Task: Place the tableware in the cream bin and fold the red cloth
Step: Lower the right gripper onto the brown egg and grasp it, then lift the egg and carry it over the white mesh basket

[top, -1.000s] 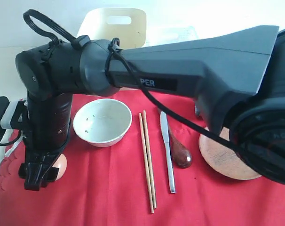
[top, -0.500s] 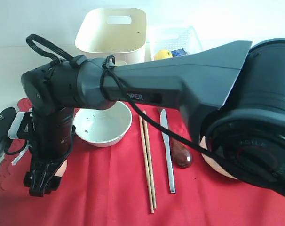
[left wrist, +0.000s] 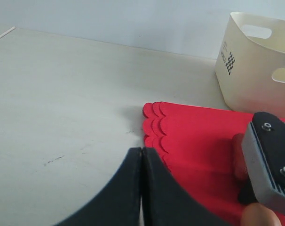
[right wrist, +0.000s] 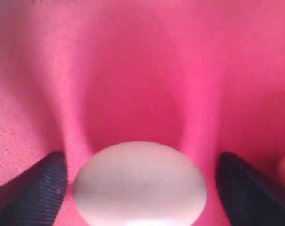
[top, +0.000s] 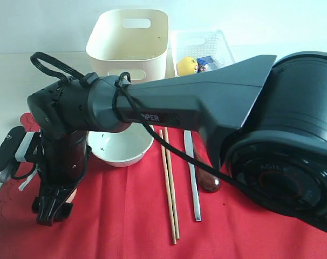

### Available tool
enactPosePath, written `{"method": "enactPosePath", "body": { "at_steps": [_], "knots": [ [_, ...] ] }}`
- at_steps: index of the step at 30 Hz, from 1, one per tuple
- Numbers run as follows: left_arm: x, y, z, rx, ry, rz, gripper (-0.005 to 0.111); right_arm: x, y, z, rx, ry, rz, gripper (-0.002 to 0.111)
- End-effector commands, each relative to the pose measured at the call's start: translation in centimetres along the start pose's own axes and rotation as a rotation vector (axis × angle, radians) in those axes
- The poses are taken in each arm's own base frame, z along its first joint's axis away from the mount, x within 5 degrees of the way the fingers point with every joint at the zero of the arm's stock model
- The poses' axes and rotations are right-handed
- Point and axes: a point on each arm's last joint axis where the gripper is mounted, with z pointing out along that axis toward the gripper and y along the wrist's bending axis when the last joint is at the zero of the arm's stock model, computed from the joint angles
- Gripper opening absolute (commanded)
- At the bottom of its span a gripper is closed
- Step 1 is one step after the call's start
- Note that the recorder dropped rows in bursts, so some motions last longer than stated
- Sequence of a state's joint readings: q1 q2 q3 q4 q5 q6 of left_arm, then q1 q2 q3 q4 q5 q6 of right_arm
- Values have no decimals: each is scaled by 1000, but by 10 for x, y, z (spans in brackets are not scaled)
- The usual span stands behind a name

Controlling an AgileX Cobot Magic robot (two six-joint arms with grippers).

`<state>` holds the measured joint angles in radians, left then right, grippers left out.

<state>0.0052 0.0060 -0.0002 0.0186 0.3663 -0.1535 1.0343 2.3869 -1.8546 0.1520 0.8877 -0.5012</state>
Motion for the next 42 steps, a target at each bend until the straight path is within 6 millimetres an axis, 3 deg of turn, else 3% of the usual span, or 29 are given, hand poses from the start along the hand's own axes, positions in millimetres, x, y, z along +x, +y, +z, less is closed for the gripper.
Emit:
{"method": "enactPosePath", "body": {
  "at_steps": [1, 7, 11, 17, 25, 35, 42],
  "knots": [
    [-1, 0, 0, 6, -17, 0, 0, 2, 0, 1, 5, 17, 1, 64],
    [-1, 0, 0, 6, -17, 0, 0, 0, 0, -3, 3, 14, 5, 30],
    [-1, 0, 0, 6, -17, 0, 0, -6, -1, -16, 5, 2, 15, 17],
    [-1, 0, 0, 6, -17, 0, 0, -19, -2, -53, 35, -66, 10, 5],
    [-1, 0, 0, 6, -17, 0, 0, -26, 1, -112, 84, -130, -19, 3],
    [-1, 0, 0, 6, -17, 0, 0, -11, -2, -177, 196, -102, -56, 3],
    [-1, 0, 0, 6, -17, 0, 0, 10, -28, -218, 250, -135, 16, 3]
  ]
}}
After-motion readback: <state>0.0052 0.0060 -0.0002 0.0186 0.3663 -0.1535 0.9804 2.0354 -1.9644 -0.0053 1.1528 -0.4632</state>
